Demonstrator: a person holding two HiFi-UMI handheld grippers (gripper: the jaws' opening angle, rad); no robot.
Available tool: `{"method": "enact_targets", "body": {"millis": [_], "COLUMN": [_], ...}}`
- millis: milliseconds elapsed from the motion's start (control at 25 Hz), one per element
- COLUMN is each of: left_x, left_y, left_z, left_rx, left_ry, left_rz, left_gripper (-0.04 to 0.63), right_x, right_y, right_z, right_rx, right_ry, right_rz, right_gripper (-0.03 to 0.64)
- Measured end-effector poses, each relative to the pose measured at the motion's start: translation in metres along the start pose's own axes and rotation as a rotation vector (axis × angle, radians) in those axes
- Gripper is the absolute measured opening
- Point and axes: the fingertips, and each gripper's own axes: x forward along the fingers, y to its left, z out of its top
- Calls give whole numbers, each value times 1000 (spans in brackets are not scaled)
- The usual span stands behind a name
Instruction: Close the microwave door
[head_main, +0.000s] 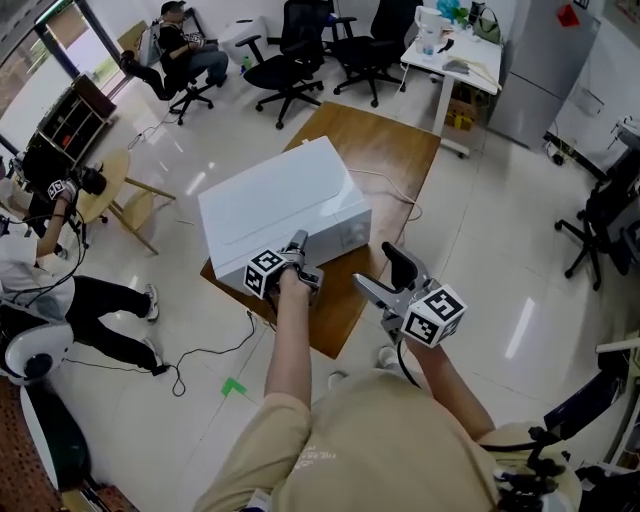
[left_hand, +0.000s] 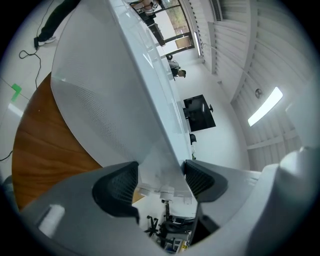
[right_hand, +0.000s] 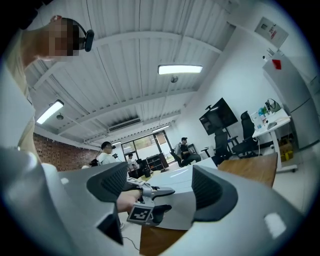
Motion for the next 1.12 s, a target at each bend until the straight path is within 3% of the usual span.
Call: {"method": "enact_targets", "body": {"millis": [80, 280, 440, 560, 640, 880, 1120], "left_x": [-2, -40, -92, -144, -183, -278, -336], "left_y": [-2, -21, -54, -79, -97, -114, -107], "left_z": [-5, -30, -26, -15, -6, 20, 22], "left_rx": [87, 485, 788, 863, 939, 1197, 1250], "left_ry": [18, 109, 15, -101, -205, -432, -537], "left_rz": [-13, -48, -100, -227, -264, -133, -82], "left_gripper": [305, 302, 304, 311, 318, 321, 319], "right_x": [2, 11, 21, 29, 33, 53, 52], "right_y": [8, 29, 39, 49, 57, 96, 134], "right_z": [-2, -11, -20, -30, -35, -43, -62], "right_rx": [3, 10, 11, 4, 5, 1, -34], "right_ry": [5, 29, 49, 63, 68, 96, 146], "right_rz": [18, 61, 98, 119, 126, 181, 208], "right_gripper": [393, 393, 393, 393, 393, 393, 393]}}
